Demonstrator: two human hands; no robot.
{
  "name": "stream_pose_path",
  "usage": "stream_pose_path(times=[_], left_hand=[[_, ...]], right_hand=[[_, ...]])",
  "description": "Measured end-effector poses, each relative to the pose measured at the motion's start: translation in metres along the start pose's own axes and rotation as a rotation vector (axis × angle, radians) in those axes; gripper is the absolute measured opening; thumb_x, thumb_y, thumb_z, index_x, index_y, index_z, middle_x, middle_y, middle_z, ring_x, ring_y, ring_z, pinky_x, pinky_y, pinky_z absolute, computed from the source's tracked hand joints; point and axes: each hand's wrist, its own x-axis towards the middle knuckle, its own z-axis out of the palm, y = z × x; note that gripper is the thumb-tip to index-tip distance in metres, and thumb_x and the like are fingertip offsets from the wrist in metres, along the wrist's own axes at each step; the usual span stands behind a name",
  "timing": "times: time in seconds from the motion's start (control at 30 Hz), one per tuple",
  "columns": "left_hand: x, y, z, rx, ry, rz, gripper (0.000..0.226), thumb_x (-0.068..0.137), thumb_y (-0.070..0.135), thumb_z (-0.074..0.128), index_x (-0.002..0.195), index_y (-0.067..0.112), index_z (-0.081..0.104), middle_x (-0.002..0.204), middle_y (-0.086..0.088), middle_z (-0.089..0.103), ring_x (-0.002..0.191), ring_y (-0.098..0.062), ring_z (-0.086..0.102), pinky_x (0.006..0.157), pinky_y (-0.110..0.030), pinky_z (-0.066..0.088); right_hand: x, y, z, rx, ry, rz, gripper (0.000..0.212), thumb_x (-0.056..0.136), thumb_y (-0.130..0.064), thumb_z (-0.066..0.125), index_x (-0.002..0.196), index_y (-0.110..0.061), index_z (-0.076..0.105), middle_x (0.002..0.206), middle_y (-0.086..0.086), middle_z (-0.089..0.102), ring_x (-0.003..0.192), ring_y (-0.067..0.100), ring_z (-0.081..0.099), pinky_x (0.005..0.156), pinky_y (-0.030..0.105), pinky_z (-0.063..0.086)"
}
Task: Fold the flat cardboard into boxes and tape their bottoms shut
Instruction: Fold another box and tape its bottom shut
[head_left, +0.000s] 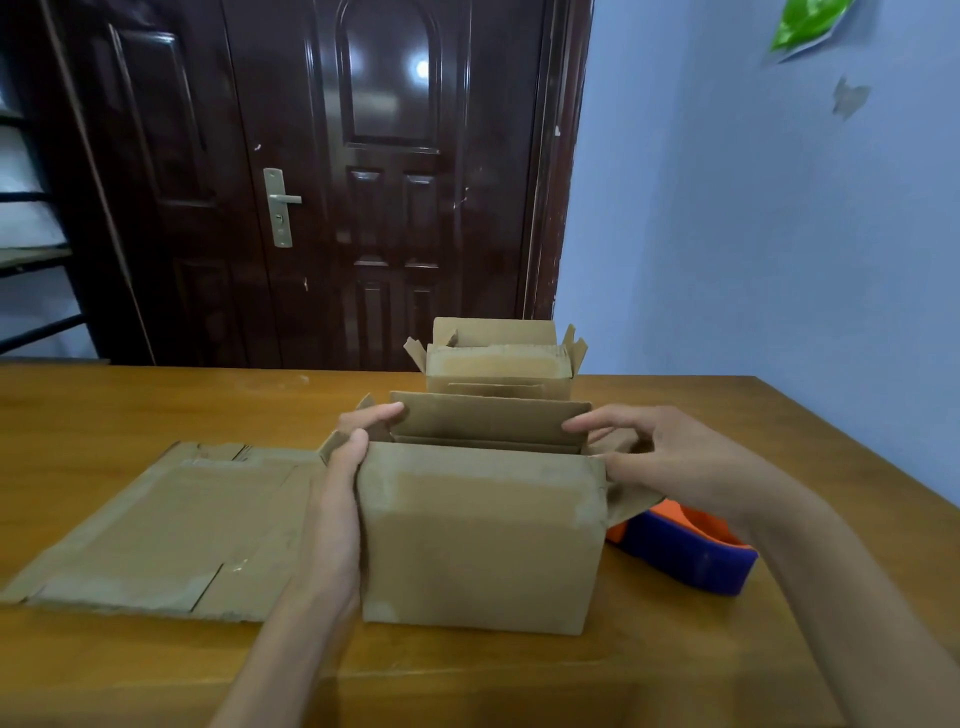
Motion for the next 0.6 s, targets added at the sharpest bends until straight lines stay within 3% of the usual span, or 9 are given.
stream_pose_path(times=[0.07,0.1,0.13,0.2,0.27,0.33,0.43,0.5,0.6], left_hand=[[-0.002,0.003,0.000,0.005,-0.003,-0.001,0.042,0.111,0.031,0.032,0.124,0.028,0.072,0.121,0.024,0.070,0.109,-0.009,0.069,0.078,-0.027,0.058],[-0.003,0.005,0.000,-0.006,-0.006,0.000,0.042,0.111,0.031,0.032,0.126,0.028,0.071,0.124,0.020,0.070,0.110,-0.009,0.068,0.077,-0.025,0.058],[-0.005,0.005,0.000,-0.021,-0.008,0.006,0.043,0.111,0.031,0.031,0.128,0.028,0.070,0.127,0.016,0.069,0.112,-0.009,0.068,0.078,-0.025,0.058],[-0.007,0.005,0.000,-0.022,-0.017,0.006,0.040,0.111,0.033,0.033,0.128,0.034,0.070,0.137,0.012,0.065,0.120,-0.011,0.065,0.085,-0.030,0.056],[-0.007,0.006,-0.002,0.001,-0.056,-0.004,0.034,0.107,0.032,0.044,0.127,0.039,0.070,0.143,0.014,0.060,0.125,-0.015,0.062,0.092,-0.035,0.055],[-0.007,0.005,-0.008,0.033,-0.129,-0.007,0.038,0.099,0.029,0.052,0.131,0.042,0.067,0.137,0.014,0.065,0.122,-0.016,0.065,0.090,-0.032,0.058],[-0.004,0.008,-0.022,0.147,-0.268,-0.008,0.057,0.085,0.049,0.060,0.141,0.053,0.055,0.145,0.016,0.060,0.130,-0.013,0.060,0.099,-0.037,0.054],[-0.002,0.011,-0.026,0.302,-0.368,0.031,0.071,0.074,0.070,0.064,0.142,0.065,0.045,0.152,0.035,0.044,0.138,0.006,0.045,0.108,-0.034,0.044],[-0.004,0.023,-0.023,0.504,-0.480,0.029,0.092,0.064,0.089,0.062,0.147,0.073,0.026,0.146,0.057,0.022,0.125,0.038,0.024,0.102,-0.015,0.031]], right_hand=[[0.003,-0.010,-0.005,-0.114,-0.056,0.000,0.036,0.097,-0.033,0.071,0.126,-0.054,0.065,0.125,-0.017,0.061,0.110,0.002,0.057,0.079,0.015,0.045],[0.005,-0.013,-0.006,-0.148,-0.077,0.005,0.038,0.093,-0.048,0.074,0.129,-0.055,0.062,0.124,-0.017,0.060,0.111,0.003,0.056,0.079,0.015,0.044],[0.006,-0.015,-0.007,-0.178,-0.092,0.006,0.051,0.082,-0.065,0.072,0.131,-0.056,0.060,0.119,-0.018,0.062,0.111,0.003,0.056,0.080,0.016,0.044],[0.007,-0.016,-0.008,-0.199,-0.120,0.017,0.078,0.064,-0.080,0.065,0.137,-0.057,0.055,0.106,-0.020,0.067,0.110,0.001,0.058,0.084,0.017,0.044],[0.008,-0.016,-0.009,-0.236,-0.157,0.018,0.088,0.064,-0.080,0.067,0.146,-0.056,0.047,0.111,-0.025,0.065,0.116,0.001,0.056,0.096,0.020,0.044],[0.007,-0.016,-0.009,-0.253,-0.212,0.040,0.092,0.069,-0.076,0.071,0.153,-0.055,0.036,0.124,-0.023,0.063,0.118,0.003,0.056,0.104,0.026,0.045],[0.007,-0.016,-0.011,-0.212,-0.233,0.049,0.095,0.072,-0.077,0.071,0.157,-0.052,0.033,0.121,-0.020,0.066,0.113,0.003,0.059,0.105,0.030,0.047],[0.008,-0.016,-0.004,-0.210,-0.158,0.046,0.093,0.074,-0.081,0.063,0.157,-0.051,0.034,0.145,-0.020,0.052,0.126,0.004,0.049,0.107,0.031,0.040],[0.015,-0.015,0.026,-0.195,-0.065,0.037,0.085,0.082,-0.084,0.055,0.156,-0.057,0.023,0.168,-0.009,0.019,0.144,0.021,0.040,0.114,0.044,0.040]])
